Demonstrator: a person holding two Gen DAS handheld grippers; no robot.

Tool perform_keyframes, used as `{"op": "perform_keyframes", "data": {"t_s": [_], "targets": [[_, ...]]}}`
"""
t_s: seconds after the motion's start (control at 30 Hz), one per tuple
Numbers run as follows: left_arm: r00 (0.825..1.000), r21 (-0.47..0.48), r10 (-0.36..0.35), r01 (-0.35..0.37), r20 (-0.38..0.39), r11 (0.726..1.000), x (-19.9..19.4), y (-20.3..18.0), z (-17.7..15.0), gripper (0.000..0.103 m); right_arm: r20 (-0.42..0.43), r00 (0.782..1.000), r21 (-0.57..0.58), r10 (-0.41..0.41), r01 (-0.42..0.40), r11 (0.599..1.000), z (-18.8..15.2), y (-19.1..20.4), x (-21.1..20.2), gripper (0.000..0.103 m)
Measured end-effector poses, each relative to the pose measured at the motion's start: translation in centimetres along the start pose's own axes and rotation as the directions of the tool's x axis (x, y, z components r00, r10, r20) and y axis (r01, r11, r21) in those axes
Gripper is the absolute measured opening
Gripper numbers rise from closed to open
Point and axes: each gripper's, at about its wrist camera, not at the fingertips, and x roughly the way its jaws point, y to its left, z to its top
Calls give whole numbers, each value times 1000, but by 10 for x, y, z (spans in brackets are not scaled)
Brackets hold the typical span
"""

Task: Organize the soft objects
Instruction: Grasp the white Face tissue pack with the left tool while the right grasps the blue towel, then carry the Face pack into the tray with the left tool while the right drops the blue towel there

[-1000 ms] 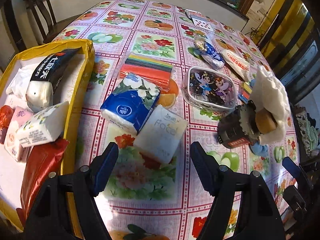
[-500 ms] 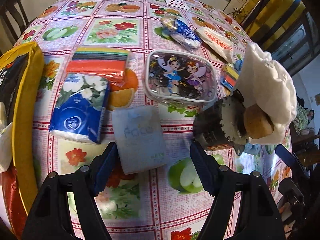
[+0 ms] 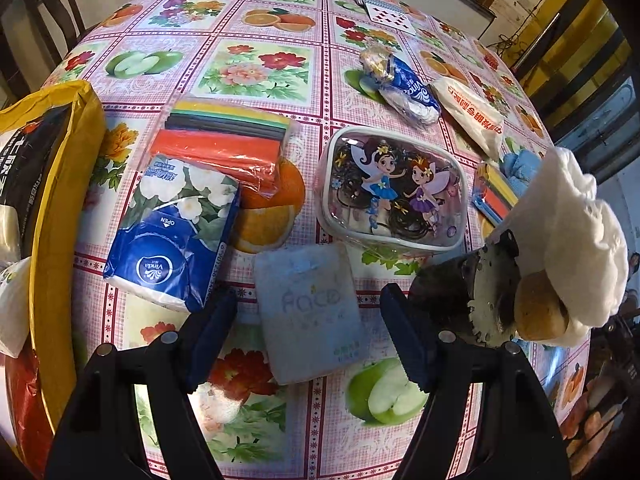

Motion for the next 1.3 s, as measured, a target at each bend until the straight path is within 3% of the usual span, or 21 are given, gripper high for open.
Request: {"op": "perform_keyframes", "data": {"t_s": [0.13, 0.3, 0.47, 0.67, 0.77, 0.83, 0.87, 0.93, 1.1, 1.2, 1.27, 1.3], "targets": [[999, 20, 34, -34, 0, 999, 2, -8, 0, 75, -16, 1000, 30, -25, 26, 999, 13, -20, 7, 92], [998, 22, 59, -59, 6, 998, 5, -12, 0, 79, -66, 997, -63, -36, 32, 998, 29, -13, 33, 92], [997, 5, 79, -79, 18, 997, 8, -15, 0, 86, -87, 996, 33, -34, 37, 999, 61, -13, 64, 92], [996, 13, 89, -89, 12, 996, 9, -12, 2, 89, -150, 981, 67, -121, 132, 989, 87, -8, 111, 91], [995, 12, 95, -95, 12, 995, 9, -7, 4, 90, -170, 978, 94, -123, 140, 986, 88, -12, 124, 81], [993, 11, 120, -120, 9, 993, 9, -4, 6, 90, -183, 975, 79, -128, 145, 986, 85, -10, 131, 62], [990, 9, 139, -139, 12, 990, 10, -3, 6, 90, -182, 973, 69, -142, 157, 985, 84, -8, 132, 61], [985, 15, 169, -169, 22, 986, 12, -1, 7, 90, -167, 974, 57, -154, 165, 985, 84, -7, 130, 46], [983, 26, 184, -184, 21, 983, 15, -4, 7, 90, -169, 973, 36, -154, 162, 986, 84, -5, 130, 45], [982, 39, 187, -188, 42, 981, 14, -6, 6, 84, -161, 976, 33, -148, 155, 987, 80, -6, 125, 45], [980, 61, 189, -193, 67, 979, 11, -10, 5, 60, -155, 979, 52, -130, 139, 989, 76, -12, 120, 45], [979, 61, 189, -194, 69, 979, 9, -11, 5, 54, -151, 981, 60, -122, 132, 989, 74, -14, 116, 45]]}}
